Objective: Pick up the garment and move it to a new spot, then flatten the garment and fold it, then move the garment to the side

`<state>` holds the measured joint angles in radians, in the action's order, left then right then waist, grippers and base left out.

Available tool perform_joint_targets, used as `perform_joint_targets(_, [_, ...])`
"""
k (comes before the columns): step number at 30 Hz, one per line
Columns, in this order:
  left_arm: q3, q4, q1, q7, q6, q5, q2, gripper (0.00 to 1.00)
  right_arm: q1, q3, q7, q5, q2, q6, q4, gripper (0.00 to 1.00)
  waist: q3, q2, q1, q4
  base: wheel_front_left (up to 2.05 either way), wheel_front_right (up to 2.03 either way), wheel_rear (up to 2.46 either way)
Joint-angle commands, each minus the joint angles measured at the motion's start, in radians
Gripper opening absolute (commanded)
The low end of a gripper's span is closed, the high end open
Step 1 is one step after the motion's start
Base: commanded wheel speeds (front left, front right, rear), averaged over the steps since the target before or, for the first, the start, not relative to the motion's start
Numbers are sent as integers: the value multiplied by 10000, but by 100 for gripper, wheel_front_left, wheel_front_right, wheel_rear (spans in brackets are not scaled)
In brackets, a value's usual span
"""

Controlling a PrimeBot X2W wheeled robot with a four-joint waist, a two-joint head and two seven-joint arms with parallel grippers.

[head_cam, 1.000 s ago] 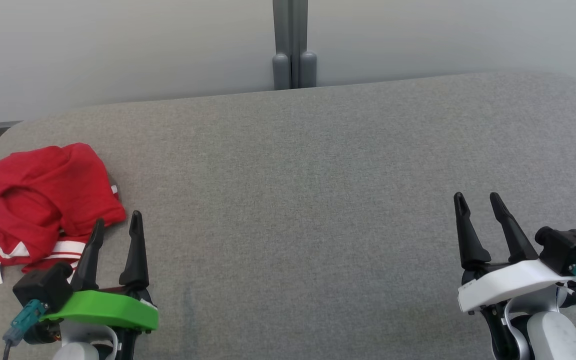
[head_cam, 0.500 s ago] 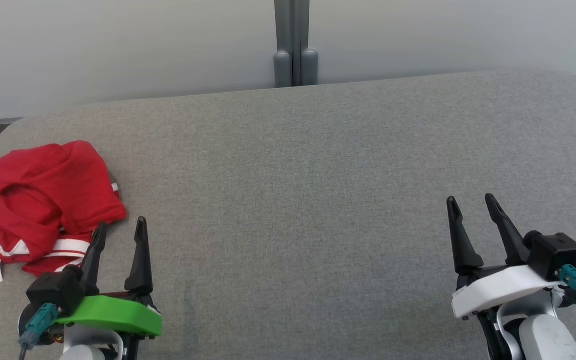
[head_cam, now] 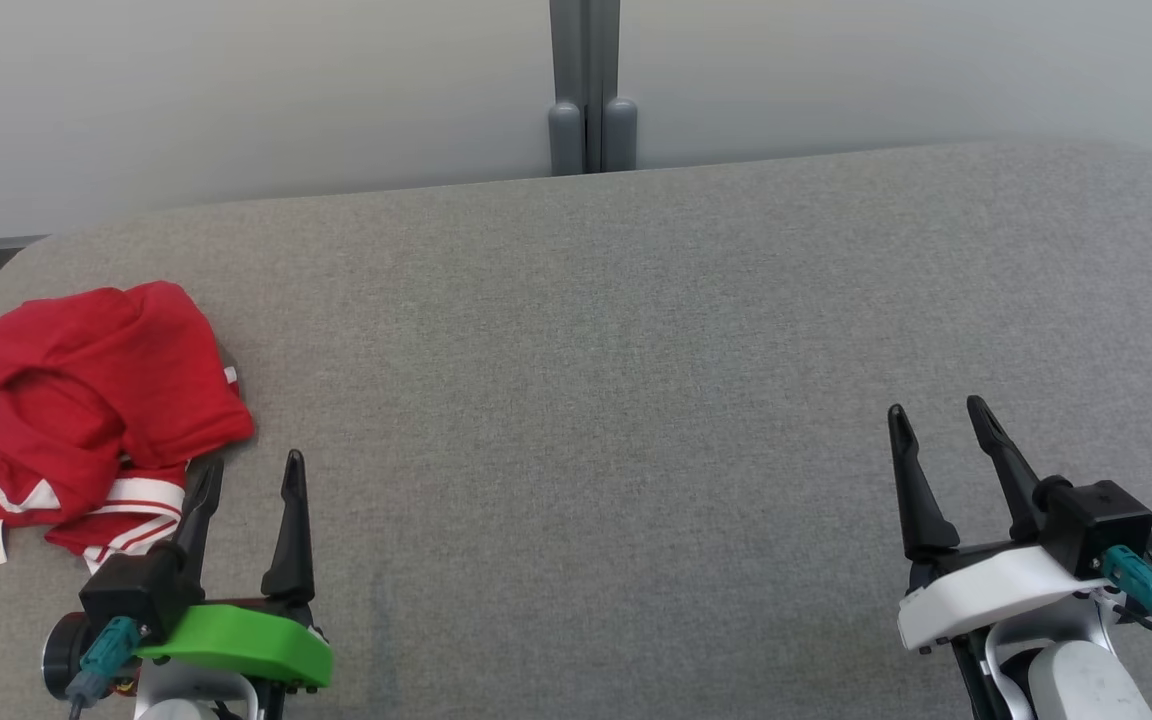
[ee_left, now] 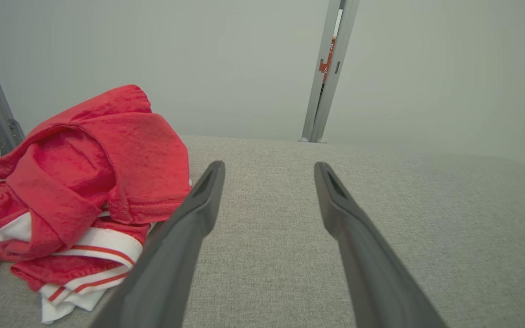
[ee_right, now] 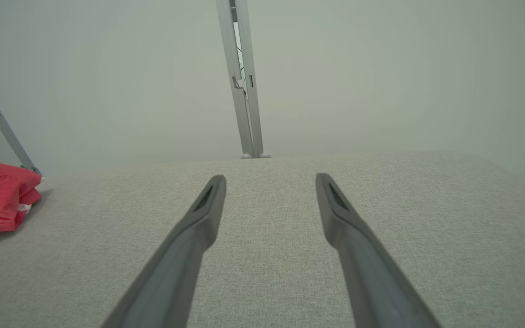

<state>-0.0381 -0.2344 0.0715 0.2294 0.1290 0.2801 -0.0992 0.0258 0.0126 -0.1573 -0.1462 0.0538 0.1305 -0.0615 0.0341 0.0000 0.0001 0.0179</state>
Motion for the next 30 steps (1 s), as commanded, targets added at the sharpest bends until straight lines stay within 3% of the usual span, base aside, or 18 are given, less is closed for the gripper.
perform_joint_targets(1, [4, -34, -64, 85, 27, -225, 10, 100, -75, 4, -93, 223, 15, 3, 55, 100, -1, 0, -1, 4, 0, 0, 0])
perform_joint_targets(17, [44, -418, -51, 378, 32, -870, 78, 100, -192, 43, -368, 806, -23, 4, 4, 100, -7, 0, -1, 45, 0, 0, 0])
perform_joint_targets(30, [97, -528, 216, 350, 30, -595, 66, 100, -65, -8, -449, 521, -24, 2, 37, 100, 122, 0, -1, 349, 0, 0, 0])
